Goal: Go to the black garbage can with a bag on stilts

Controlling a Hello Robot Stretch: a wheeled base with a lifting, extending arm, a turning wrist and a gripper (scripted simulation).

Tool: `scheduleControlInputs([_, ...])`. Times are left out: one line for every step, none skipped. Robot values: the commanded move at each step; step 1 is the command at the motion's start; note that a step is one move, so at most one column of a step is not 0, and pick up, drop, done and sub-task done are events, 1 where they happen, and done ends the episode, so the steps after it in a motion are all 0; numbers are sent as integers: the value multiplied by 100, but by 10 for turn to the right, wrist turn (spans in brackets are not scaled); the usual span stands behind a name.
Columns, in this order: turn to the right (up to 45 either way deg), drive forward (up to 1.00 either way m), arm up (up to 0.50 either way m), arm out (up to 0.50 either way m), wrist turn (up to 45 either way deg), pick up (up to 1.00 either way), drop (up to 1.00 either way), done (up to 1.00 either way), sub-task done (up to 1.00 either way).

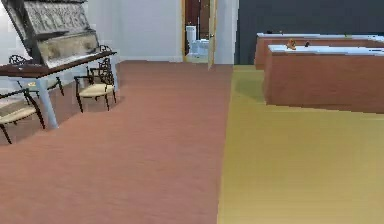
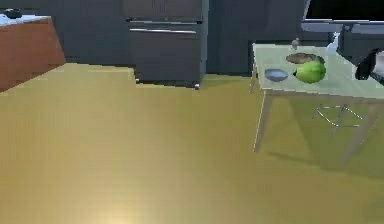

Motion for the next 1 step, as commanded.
scheduleControlInputs([0,100,0,0,0,0,0,0,0])
